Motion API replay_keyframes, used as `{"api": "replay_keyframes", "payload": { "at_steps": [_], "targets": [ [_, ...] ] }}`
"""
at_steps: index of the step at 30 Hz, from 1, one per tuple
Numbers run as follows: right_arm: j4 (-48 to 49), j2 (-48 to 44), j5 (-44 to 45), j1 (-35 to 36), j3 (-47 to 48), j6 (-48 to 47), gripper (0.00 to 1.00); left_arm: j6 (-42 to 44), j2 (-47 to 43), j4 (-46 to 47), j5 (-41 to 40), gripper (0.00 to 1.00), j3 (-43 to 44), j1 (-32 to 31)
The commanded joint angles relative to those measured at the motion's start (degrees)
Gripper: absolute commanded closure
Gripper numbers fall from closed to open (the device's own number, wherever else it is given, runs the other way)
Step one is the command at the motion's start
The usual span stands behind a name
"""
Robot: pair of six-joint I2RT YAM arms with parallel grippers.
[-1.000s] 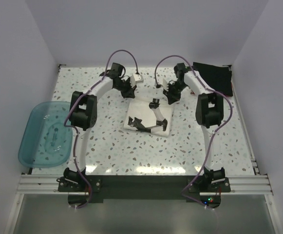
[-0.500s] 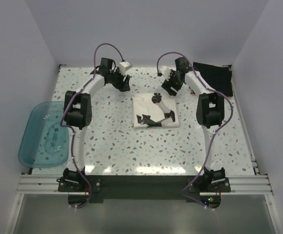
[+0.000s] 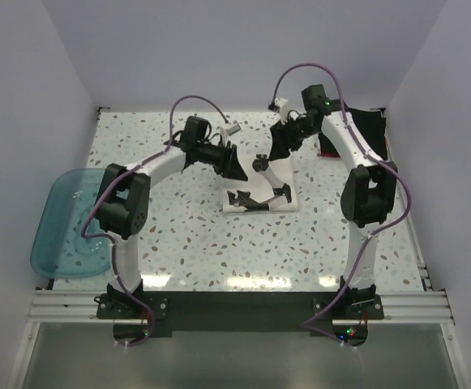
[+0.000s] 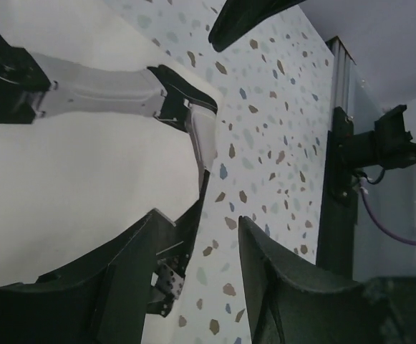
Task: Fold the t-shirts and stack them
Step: Fold the tshirt, then neatly place the folded tshirt to the corner
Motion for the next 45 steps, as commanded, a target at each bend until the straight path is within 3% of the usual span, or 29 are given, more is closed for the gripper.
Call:
{"api": "replay_keyframes", "payload": {
  "at_steps": [1,4,8,15,20,24,27,29,34,40,45],
  "targets": [
    [-14.94,6.78,-11.59,-0.1,-2.56,1.45,0.44,-8.97,2.41,5.51,8.57,0.47,-2.51,0.03],
    [-19.35,9.25,-15.02,-0.1,-5.37,-0.84,0.49,-9.86,4.96,3.06,11.92,0.49,-3.03,-1.37],
    [-16.21,11.81,-13.37,-1.51,-12.13,0.81,0.52,-11.0,8.56,0.06,10.79,0.48,-5.84,-1.3],
    [-14.26,19.19,-5.73,-5.9,-10.92,4.77,0.56,-11.35,19.1,-4.6,6.24,0.5,-6.82,4.24],
    [-12.33,18.58,-3.33,-7.22,-8.9,6.45,0.53,-11.53,18.6,-3.46,3.94,0.5,-4.98,6.53],
    [-14.7,13.77,-9.21,-7.22,-5.38,4.61,0.5,-3.39,12.3,-6.7,3.67,0.48,-0.76,6.18],
    [-10.24,6.91,-10.54,-7.39,-10.1,7.92,0.47,5.85,6.39,-10.48,0.26,0.45,3.46,4.26],
    [-1.64,-1.17,-9.15,-8.1,-17.92,12.92,0.46,12.08,1.84,-11.2,-6.14,0.45,4.61,1.01],
    [13.75,-11.47,-4.75,-13.18,-31.9,34.38,0.4,29.58,-7.24,6.59,-24.5,0.38,-6.09,-11.1],
    [20.17,-16.39,3.15,-15.92,-38.58,46.07,0.3,41.63,-6.29,24.19,-30.33,0.34,-13.76,-21.04],
    [24.41,-19.3,7.91,-16.36,-42.55,53.45,0.27,46.56,-0.93,29.41,-31.49,0.34,-13.06,-26.42]
  ]
}}
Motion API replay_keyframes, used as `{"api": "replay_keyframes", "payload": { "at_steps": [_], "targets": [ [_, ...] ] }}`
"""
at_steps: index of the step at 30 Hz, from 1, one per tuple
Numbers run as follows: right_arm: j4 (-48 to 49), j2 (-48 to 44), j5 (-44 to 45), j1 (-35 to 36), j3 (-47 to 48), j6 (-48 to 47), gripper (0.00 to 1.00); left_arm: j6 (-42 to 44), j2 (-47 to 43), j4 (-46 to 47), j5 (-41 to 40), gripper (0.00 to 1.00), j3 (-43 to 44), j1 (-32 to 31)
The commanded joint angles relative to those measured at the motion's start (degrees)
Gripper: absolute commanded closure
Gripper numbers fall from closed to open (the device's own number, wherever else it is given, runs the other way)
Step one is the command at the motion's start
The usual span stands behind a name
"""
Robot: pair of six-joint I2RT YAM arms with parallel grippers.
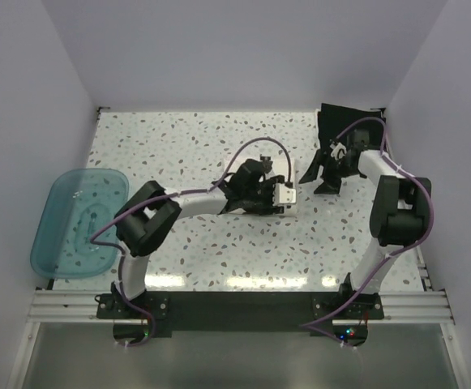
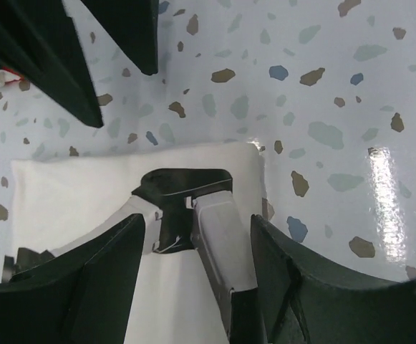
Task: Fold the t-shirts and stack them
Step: Neatly place the folded tshirt to the corner
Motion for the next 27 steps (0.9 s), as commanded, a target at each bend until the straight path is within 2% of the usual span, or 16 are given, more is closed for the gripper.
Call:
{"api": "replay_keyframes", "payload": {
  "at_steps": [1,10,13,14,16,17,19,20,22,27],
  "targets": [
    [7.09,-4.79,4.77,0.16,-2.18,9.38,0.26,7.03,2.88,8.69,-3.57,0.34,0.78,-2.55],
    [12.55,-5.67,4.94,0.07,-8.86,16.33,0.19,11.16,8.51,6.06,-2.26,0.39,2.8,-5.02],
    [14.3,-5.76,4.86,0.07,-11.14,18.17,0.15,11.69,10.09,3.86,-2.52,0.49,4.03,-5.11],
    [15.1,-5.84,4.68,0.07,-11.76,19.22,0.13,11.25,10.62,3.68,-2.69,0.62,4.21,-5.11],
    [17.64,-5.93,3.98,0.07,-13.87,20.28,0.12,10.29,10.62,4.73,-3.57,0.73,3.95,-4.85],
    [18.52,-6.11,3.89,0.16,-14.49,21.24,0.11,9.24,10.62,5.26,-3.75,0.83,3.86,-4.76],
    [21.76,-6.2,3.71,0.16,-16.59,22.65,0.11,7.3,10.1,6.14,-3.23,0.91,4.73,-3.88],
    [23.09,-6.28,3.45,0.16,-17.39,24.57,0.11,4.42,9.83,6.05,-2.27,0.99,5.26,-3.36],
    [28.53,-6.28,2.84,0.42,-20.01,27.65,0.1,1.85,9.05,4.65,1.6,1.0,7.01,-1.69],
    [39.69,-4.71,4.06,3.32,-23.28,35.93,0.08,-2.19,7.72,3.59,4.68,1.0,7.9,-0.37]
  ]
}}
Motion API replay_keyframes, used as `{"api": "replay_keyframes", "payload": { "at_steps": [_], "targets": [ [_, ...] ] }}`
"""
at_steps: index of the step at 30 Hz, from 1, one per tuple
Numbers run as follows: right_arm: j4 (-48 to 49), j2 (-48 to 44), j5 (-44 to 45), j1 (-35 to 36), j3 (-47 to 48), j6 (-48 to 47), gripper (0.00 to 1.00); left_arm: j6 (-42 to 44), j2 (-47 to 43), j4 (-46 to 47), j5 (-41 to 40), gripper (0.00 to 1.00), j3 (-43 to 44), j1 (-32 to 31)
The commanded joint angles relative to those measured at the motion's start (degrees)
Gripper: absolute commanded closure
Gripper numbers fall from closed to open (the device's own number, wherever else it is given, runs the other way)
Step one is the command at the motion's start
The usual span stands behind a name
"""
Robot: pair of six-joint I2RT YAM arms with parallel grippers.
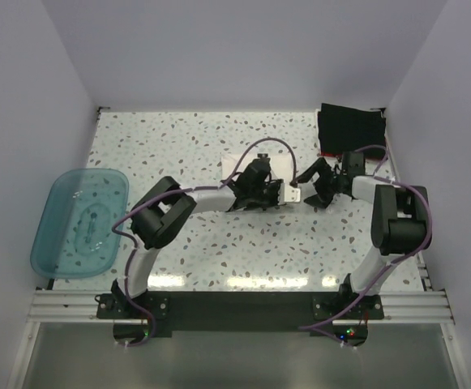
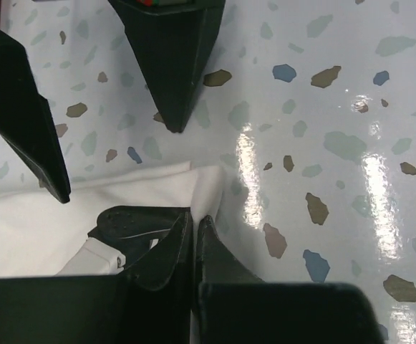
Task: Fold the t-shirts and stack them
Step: Neatly place the folded tshirt to the corner
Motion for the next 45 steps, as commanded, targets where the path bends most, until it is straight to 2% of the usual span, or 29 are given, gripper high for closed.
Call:
{"api": "replay_keyframes", "payload": {
  "at_steps": [1,7,11,18,24,30,32,33,34,37,40,41,45],
  "targets": [
    [10.75,1.17,2.55,2.45,-1.62,6.79,0.08,-5.86,-2.83,0.75,4.03,1.0,2.83,1.27],
    [16.37,4.69,4.4,5.0,-2.41,14.79,0.09,-11.4,-3.54,1.01,4.91,1.0,4.41,2.42],
    [22.26,6.97,7.65,8.33,-3.12,20.58,0.16,-13.79,-3.45,1.54,5.79,1.0,4.86,3.21],
    [27.18,14.54,9.41,10.28,0.31,25.95,0.22,-15.19,-3.98,1.63,7.46,1.0,5.3,3.91],
    [27.19,17.7,13.28,10.72,4.43,25.7,0.3,-15.72,-4.59,1.19,9.13,1.0,5.03,4.18],
    [24.83,19.72,14.69,10.72,9.08,22.01,0.57,-15.64,-4.16,1.02,9.04,1.0,5.47,4.7],
    [23.95,20.34,14.43,10.71,11.28,17.89,0.7,-15.9,-3.89,-0.03,8.96,0.94,6.0,4.96],
    [21.33,20.52,14.86,10.72,13.91,16.13,0.76,-15.9,-3.72,-0.74,9.13,0.85,6.87,5.14],
    [20.52,20.52,15.3,10.72,14.89,13.16,0.89,-16.51,-3.63,-1.61,9.04,0.78,7.49,5.23],
    [16.57,20.08,16.71,10.72,19.63,6.65,1.0,-20.71,-3.63,-6.7,8.95,0.57,10.65,7.85],
    [10.08,20.6,17.85,10.98,26.83,-1.18,1.0,-24.68,-3.98,-10.92,9.39,0.42,14.34,10.49],
    [5.79,21.65,17.77,11.07,31.46,-3.37,1.0,-24.95,-4.15,-14.85,9.39,0.38,15.91,12.16],
    [0.57,21.75,21.09,11.24,38.79,-16.36,1.0,-23.72,-4.68,-22.44,7.91,0.35,18.91,15.33]
  ]
}}
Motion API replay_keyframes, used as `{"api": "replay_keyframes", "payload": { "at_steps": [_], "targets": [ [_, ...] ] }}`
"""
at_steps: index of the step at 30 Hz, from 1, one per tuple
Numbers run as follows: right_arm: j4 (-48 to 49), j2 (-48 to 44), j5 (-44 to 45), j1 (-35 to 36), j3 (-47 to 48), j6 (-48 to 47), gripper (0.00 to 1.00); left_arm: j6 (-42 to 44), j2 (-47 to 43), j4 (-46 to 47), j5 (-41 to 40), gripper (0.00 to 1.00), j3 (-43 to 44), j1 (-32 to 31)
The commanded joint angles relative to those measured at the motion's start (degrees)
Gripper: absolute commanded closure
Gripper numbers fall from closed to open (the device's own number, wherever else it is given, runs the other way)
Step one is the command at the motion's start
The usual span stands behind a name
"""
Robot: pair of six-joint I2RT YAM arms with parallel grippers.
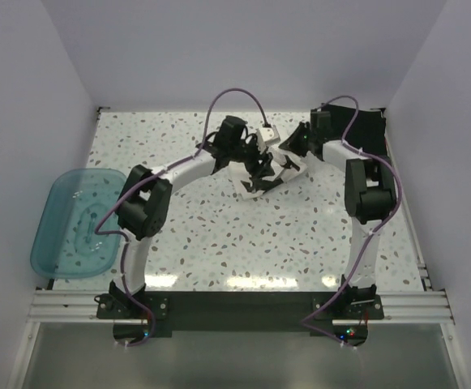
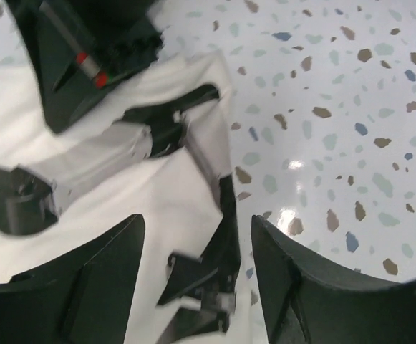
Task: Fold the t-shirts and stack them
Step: Neatly place the folded tshirt to the corner
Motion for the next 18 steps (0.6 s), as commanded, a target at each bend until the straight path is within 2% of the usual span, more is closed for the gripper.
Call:
{"api": "replay_keyframes", "payload": {
  "at_steps": [1,6,18],
  "targets": [
    [-6.91,-0.66,5.74,0.25,6.78,-15.48,1.0,-1.41,-3.44,-10.73,-0.45,0.33,4.23,3.86],
    [-13.24,1.71,8.37,0.25,16.36,-24.18,1.0,0.17,-2.38,-15.49,-3.43,0.0,6.43,5.19],
    [-20.27,4.44,12.07,-0.72,34.38,-36.23,1.0,1.58,-0.71,-17.96,-5.9,0.0,5.2,6.5]
  ]
}}
